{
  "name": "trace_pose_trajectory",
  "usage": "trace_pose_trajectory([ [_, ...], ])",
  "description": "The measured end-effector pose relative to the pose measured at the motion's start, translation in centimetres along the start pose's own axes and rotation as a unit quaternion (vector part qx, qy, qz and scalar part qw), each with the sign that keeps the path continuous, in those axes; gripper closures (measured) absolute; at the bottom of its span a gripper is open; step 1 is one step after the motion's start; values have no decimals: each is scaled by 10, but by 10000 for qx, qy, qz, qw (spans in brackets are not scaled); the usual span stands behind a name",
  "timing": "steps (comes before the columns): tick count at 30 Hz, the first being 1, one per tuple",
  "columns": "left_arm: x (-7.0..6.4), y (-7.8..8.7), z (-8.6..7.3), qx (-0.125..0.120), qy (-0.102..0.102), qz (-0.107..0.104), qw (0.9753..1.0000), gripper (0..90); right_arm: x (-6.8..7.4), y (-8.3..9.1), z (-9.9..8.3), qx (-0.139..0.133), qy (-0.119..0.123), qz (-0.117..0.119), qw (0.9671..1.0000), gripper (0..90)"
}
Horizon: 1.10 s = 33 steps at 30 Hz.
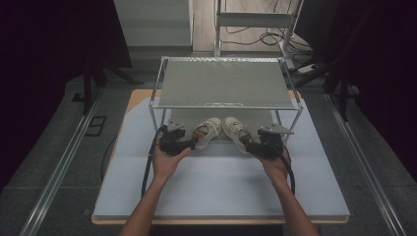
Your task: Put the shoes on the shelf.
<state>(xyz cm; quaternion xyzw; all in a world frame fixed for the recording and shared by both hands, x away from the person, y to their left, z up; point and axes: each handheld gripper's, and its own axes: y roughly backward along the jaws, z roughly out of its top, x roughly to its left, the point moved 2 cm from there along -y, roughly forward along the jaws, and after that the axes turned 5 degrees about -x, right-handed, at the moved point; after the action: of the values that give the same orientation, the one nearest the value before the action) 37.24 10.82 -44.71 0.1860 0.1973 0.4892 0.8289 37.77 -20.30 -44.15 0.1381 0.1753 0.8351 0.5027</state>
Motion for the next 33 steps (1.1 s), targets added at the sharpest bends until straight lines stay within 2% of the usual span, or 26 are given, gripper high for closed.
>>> trace_pose_trajectory([
  [1,7,3,-6,9,40,54,10000,587,-6,8,-6,-48,-49,32,10000,457],
  [4,16,2,-15,126,96,25,9999,715,-16,17,-17,-81,-154,-9,9998,629],
  [7,23,-3,-23,285,114,6,9995,795,-25,19,-30,98,-215,-38,9997,762],
  [13,27,-17,-33,439,234,-28,9988,893,-32,8,-49,452,-278,51,9986,896],
  [16,26,-26,-36,547,280,-108,9980,897,-33,0,-52,550,-265,51,9981,897],
  [21,25,-33,-36,639,292,-129,9974,896,-31,-9,-53,640,-265,28,9976,897],
  [26,25,-35,-35,644,322,-177,9972,896,-28,-15,-55,724,-252,63,9970,897],
  [29,19,-39,-31,620,309,-286,9972,895,-26,-16,-54,691,-264,7,9973,898],
  [33,15,-40,-29,607,284,-307,9973,894,-25,-16,-53,686,-283,26,9972,897],
])
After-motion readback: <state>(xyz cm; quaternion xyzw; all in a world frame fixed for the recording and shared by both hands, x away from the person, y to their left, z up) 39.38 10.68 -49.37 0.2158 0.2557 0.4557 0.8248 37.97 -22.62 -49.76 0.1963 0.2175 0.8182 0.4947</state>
